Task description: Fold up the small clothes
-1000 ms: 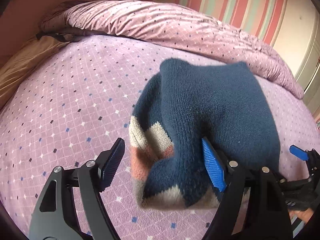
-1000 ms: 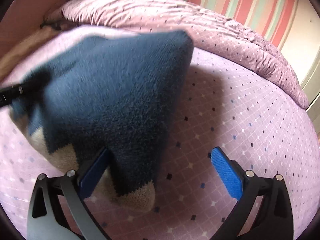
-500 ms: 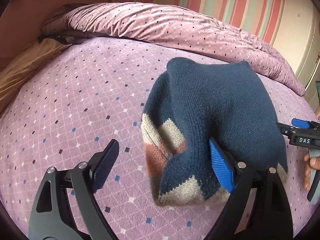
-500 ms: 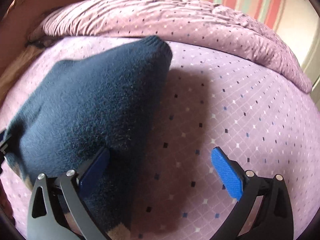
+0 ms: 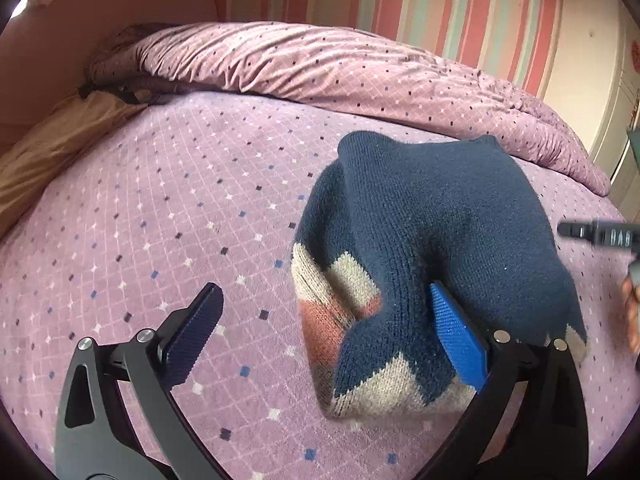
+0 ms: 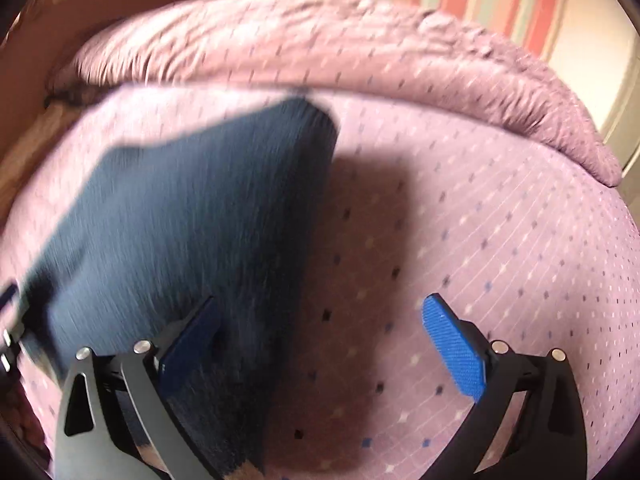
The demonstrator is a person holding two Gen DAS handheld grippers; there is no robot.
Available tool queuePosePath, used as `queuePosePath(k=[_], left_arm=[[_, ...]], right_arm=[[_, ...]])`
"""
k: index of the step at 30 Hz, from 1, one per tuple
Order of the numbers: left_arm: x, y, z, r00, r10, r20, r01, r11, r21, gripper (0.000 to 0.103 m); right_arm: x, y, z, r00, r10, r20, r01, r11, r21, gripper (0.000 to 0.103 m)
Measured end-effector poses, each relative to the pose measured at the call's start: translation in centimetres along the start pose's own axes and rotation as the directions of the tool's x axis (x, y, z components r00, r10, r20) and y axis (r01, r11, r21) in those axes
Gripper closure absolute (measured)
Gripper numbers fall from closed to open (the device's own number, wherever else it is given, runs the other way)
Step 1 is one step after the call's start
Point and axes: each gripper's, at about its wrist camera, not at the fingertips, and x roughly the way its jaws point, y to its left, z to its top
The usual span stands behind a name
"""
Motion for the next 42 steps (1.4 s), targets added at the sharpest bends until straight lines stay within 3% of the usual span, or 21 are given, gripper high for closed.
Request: queuePosePath(k=[6,9,13,15,22,24,27,31,33,36,39,42], left_arm=[[-0.7,-0.1,0.0,1.0,0.01,0.03,-0.011,0.999,0.052,0.003],[0.5,-0.1,0.3,1.0,-0.012,-0.003,0.012,0.999,0.048,0.003],[2.6,0.1,0.7,0.998,-0.04,-0.057,0.04,0.999,0.004,0.003],[2.8,0.0,0.9,0.996,-0.043,-0.073,0.044,0.999,0.0,0.003],[0.4,0.9,0.1,0.997,-0.028,-0.069,0.031,0.999,0.031,0.003],[-1.0,1.4,0.0,0.999,-0.031,-0.038,0.03,1.0,-0.006,0.003],[-2.4,1.6,-0.3,1.0,0.026,-0.002,-0.026,1.0,0.0,0.004],[-0.1,1.8,-1.5,0.993,0.064,-0.1,-0.064,0.998,0.006,0.003],[0.7,2.4,-1.6,0.992,0.038,-0.124,-0.041,0.999,-0.028,0.003],[0.9,4.1,-1.0,0.984,-0.093,-0.153,0.067,0.984,-0.163,0.007],[0.1,5.5,-0.5,0.941,-0.3,-0.154,0.246,0.923,-0.296,0.007],[-0.5,4.8,-0.4,0.894,-0.413,-0.175,0.348,0.884,-0.311,0.006]], right_arm=[[2.6,0.6,3.2,0.999,-0.042,-0.033,0.042,0.999,0.022,0.002],[5.1,1.3,3.5,0.993,-0.077,-0.089,0.078,0.997,0.007,0.002],[6.2,1.8,3.5,0.989,-0.126,-0.084,0.123,0.992,-0.035,0.002],[5.3,1.1,3.6,0.991,-0.099,-0.086,0.1,0.995,0.001,0.002],[-1.6,-0.7,0.3,0.999,-0.007,0.044,0.007,1.0,0.011,0.002],[-2.8,-1.1,-1.0,0.999,0.003,0.052,-0.004,1.0,0.008,0.002],[-3.8,-1.1,-2.4,0.999,0.012,0.048,-0.011,1.0,-0.011,0.002],[-3.9,-0.6,-3.1,0.999,0.026,0.031,-0.026,0.999,-0.022,0.002],[-3.5,-0.3,-3.3,0.997,0.077,0.008,-0.077,0.997,-0.002,0.002],[-2.7,-0.8,-3.5,0.982,0.183,-0.036,-0.18,0.98,0.083,0.002],[-2.5,-0.8,-4.2,0.974,0.219,-0.056,-0.213,0.972,0.094,0.002],[-2.3,-0.7,-4.9,0.971,0.231,-0.069,-0.224,0.97,0.089,0.002]])
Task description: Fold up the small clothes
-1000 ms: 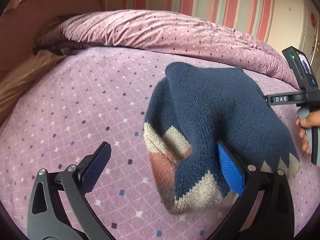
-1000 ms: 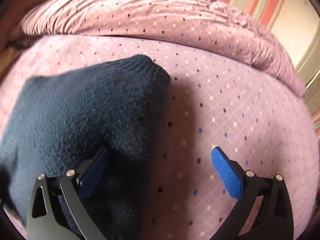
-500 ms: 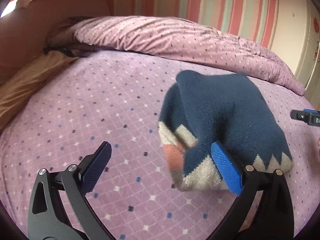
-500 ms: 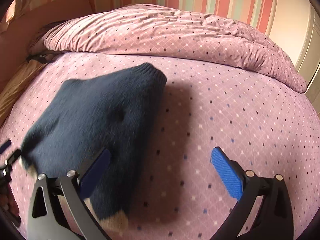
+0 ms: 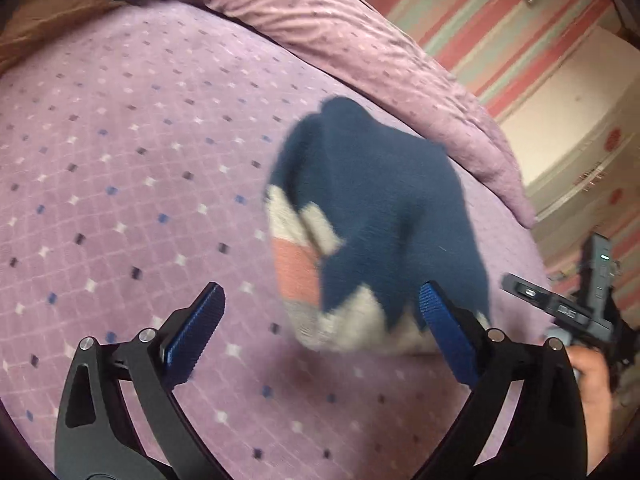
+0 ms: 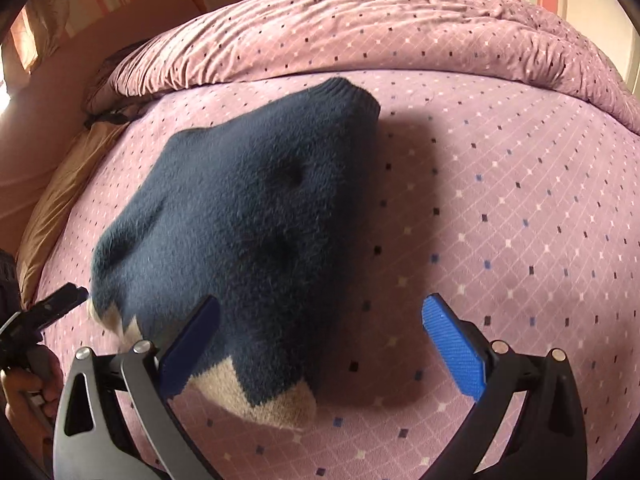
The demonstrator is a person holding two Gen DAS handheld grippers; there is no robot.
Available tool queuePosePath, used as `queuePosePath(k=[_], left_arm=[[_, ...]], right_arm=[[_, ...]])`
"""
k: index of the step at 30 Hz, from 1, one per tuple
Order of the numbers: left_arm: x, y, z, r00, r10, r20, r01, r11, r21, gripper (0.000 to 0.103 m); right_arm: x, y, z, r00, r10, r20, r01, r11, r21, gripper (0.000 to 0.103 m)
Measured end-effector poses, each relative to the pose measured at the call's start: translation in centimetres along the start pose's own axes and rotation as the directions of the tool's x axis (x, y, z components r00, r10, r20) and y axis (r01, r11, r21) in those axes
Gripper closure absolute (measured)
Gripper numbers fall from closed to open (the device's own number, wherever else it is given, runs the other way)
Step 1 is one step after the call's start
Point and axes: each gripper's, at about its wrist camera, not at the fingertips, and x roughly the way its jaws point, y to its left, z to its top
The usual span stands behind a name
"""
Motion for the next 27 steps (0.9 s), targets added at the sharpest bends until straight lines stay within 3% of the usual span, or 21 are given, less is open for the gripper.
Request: queuePosePath(k=[3,8,15,19,24,27], left_arm=[[1.3,-0.6,-0.5,0.993,-0.093,-0.078,0.091,0.995,-0.027,0.005],[3.9,-0.1,-1.0,0.982,-0.149,-0.116,0.133,0.981,-0.139,0.005],[6.2,-0.3,-1.3,0.973,-0.177,-0.151,0.154,0.976,-0.152,0.01],[6.8,-1.3,-0.9,0.978,-0.148,-0.148,0.128,0.982,-0.137,0.019],[7.4,-1.7,-0.4,0.982,-0.106,-0.156,0.084,0.986,-0.142,0.023],[7.7,-2.3,-0.1,0.985,-0.076,-0.157,0.056,0.99,-0.128,0.024]], right_arm=[[0.3,-0.5,-0.5,1.0,0.015,-0.013,-0.014,1.0,0.022,0.002],[0.7,-0.6,-1.1,0.999,0.038,-0.031,-0.037,0.999,0.036,0.002],[1.5,-0.9,-1.6,0.996,0.079,-0.049,-0.077,0.996,0.044,0.002],[2.3,-1.6,-2.1,0.986,0.153,-0.063,-0.146,0.984,0.104,0.002],[3.8,-2.9,-2.7,0.971,0.222,-0.086,-0.201,0.958,0.205,0.002],[5.0,-3.4,-2.8,0.948,0.305,-0.089,-0.269,0.92,0.286,0.002]])
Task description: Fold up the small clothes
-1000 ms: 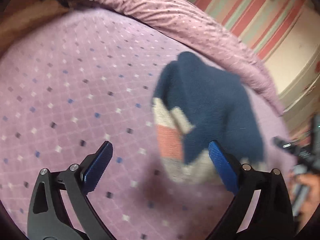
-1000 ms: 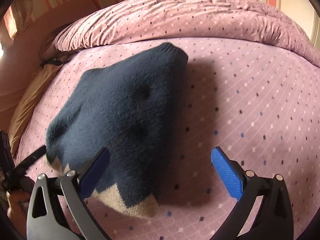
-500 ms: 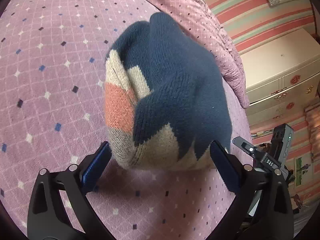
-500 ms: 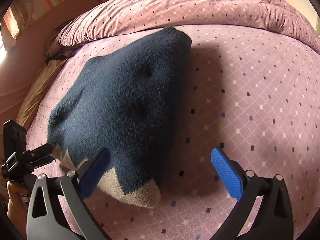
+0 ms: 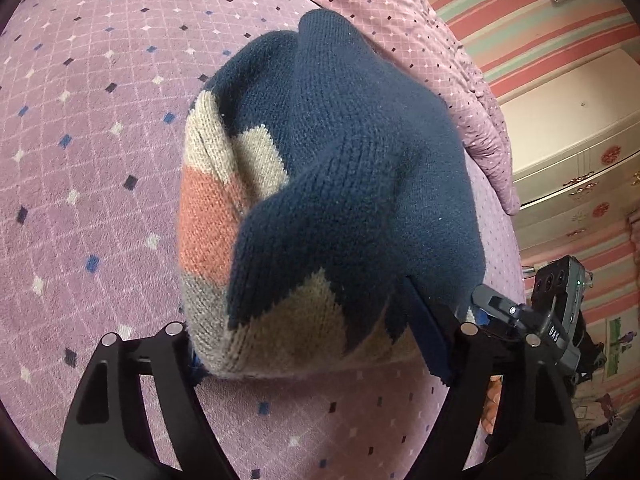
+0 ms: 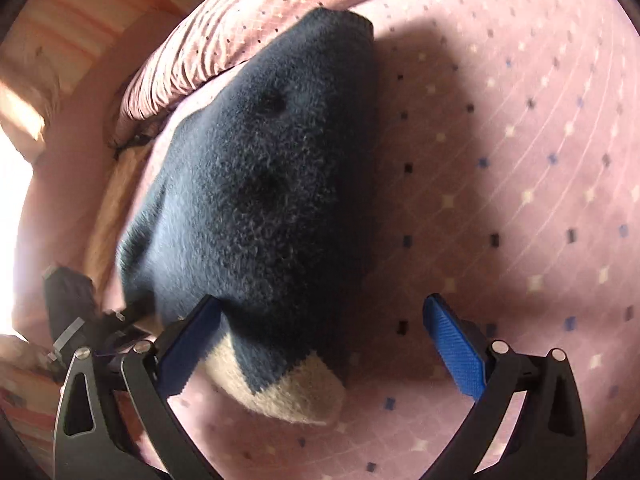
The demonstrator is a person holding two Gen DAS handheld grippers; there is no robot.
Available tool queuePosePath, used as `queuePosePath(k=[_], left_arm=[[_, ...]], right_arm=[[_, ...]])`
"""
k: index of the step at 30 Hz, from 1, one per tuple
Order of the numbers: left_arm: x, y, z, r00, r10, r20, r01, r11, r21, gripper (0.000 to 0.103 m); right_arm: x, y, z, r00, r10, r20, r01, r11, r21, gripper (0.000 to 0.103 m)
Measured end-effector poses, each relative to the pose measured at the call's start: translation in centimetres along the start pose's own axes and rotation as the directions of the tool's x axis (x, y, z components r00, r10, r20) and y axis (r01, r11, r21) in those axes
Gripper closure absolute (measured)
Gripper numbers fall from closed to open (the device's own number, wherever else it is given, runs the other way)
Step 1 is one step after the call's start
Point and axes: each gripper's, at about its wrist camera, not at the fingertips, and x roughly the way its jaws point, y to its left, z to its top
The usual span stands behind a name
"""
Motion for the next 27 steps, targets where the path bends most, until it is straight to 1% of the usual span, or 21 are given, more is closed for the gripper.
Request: queuePosePath(k=[4,8,9,10,11,12,14,16,19,23,24,25,27], left_arm=[[0.8,-0.6,0.6,1.0,0.028,0.004,-0.028,1.0,0.009,0.027],[1.2,-0.9,1.0,0.999,0.042,0.007,-0.042,0.999,0.012,0.027],[1.3,-0.9,1.1,0.999,0.043,0.008,-0.043,0.999,0.01,0.027],[1.6,-1.2,1.4,0.999,0.047,0.009,-0.047,0.999,0.01,0.027],[1.8,-1.4,1.5,0.999,0.05,0.011,-0.05,0.999,0.014,0.028],[1.9,-1.6,1.6,0.999,0.052,0.014,-0.052,0.998,0.019,0.028],[1.7,-1.4,1.3,0.998,0.056,0.017,-0.057,0.998,0.028,0.028],[1.8,-1.8,1.4,0.998,0.059,0.023,-0.06,0.997,0.046,0.03],[1.8,-2.8,1.7,0.997,0.062,0.039,-0.065,0.994,0.087,0.035],[1.7,-4.1,2.1,0.997,0.058,0.056,-0.064,0.991,0.12,0.042],[1.6,-4.6,2.2,0.997,0.054,0.062,-0.061,0.99,0.129,0.046],[1.5,-5.4,2.3,0.996,0.045,0.071,-0.055,0.988,0.147,0.05],[1.5,-6.9,2.3,0.996,0.028,0.082,-0.043,0.981,0.187,0.052]], right_arm=[[1.7,-1.2,0.4,0.994,0.099,-0.04,-0.095,0.991,0.095,0.002],[2.3,-1.2,0.6,0.99,0.129,-0.05,-0.124,0.988,0.092,0.002],[2.4,-1.2,0.6,0.988,0.147,-0.054,-0.142,0.985,0.096,0.005],[2.4,-1.3,0.7,0.983,0.174,-0.058,-0.168,0.98,0.107,0.018],[2.7,-1.4,0.7,0.968,0.243,-0.061,-0.234,0.964,0.128,0.025],[2.7,-1.4,0.8,0.965,0.256,-0.06,-0.247,0.96,0.131,0.026],[2.5,-0.8,0.7,0.973,0.227,-0.049,-0.223,0.971,0.085,0.032],[2.2,-0.1,0.7,0.978,0.204,-0.035,-0.202,0.978,0.045,0.045],[0.8,1.6,0.5,0.985,0.172,0.022,-0.171,0.984,-0.05,0.057],[-0.8,3.1,0.9,0.982,0.174,0.077,-0.164,0.979,-0.125,0.062],[-1.1,3.3,1.1,0.981,0.175,0.087,-0.162,0.977,-0.138,0.063],[-1.8,3.4,1.1,0.98,0.173,0.097,-0.157,0.975,-0.154,0.064],[-3.9,3.8,1.5,0.974,0.181,0.138,-0.155,0.972,-0.177,0.065]])
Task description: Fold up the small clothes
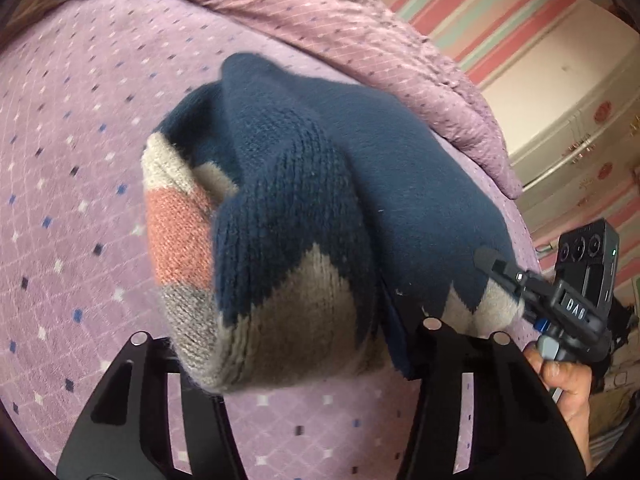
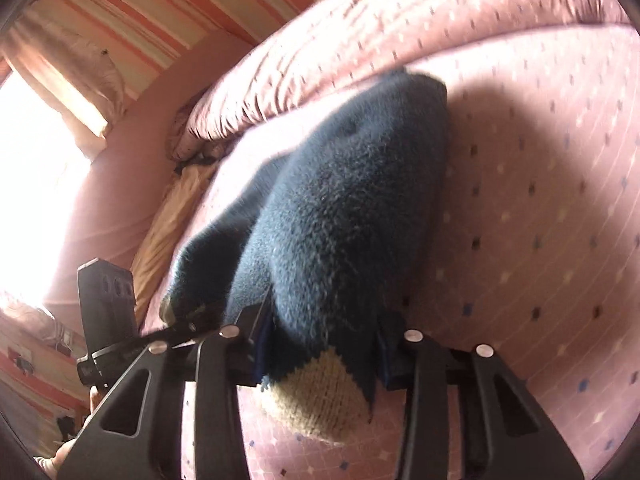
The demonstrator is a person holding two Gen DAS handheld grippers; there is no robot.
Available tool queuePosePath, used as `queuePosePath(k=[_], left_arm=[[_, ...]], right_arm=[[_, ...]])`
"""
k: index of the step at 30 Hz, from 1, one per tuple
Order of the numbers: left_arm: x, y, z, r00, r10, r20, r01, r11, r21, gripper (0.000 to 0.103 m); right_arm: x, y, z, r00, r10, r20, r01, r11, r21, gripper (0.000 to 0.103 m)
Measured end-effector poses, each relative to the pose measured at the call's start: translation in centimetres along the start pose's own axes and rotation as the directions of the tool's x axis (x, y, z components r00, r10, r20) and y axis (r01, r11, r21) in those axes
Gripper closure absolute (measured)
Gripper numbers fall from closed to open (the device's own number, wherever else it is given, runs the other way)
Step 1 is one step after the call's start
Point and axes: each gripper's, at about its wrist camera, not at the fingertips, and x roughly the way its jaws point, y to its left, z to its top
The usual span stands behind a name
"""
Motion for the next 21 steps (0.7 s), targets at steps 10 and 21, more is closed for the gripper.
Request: queuePosePath(k=[10,21], left_arm=[[1.4,-12.8,-1.7,0.989,-0.148,0.007,0.146,0.982,0.116,0.053],[7.9,-33.6,-17.1,0.979,-0.177,-0.097,0.195,0.95,0.244,0.054]], right_arm=[[-14.7,-1.0,2.7,0.987,-0.09,0.136,0.109,0.984,-0.141,0.066],[-35.0,-13.6,-4.5,0.945,-0.262,0.198,0.272,0.962,-0.028,0.066]])
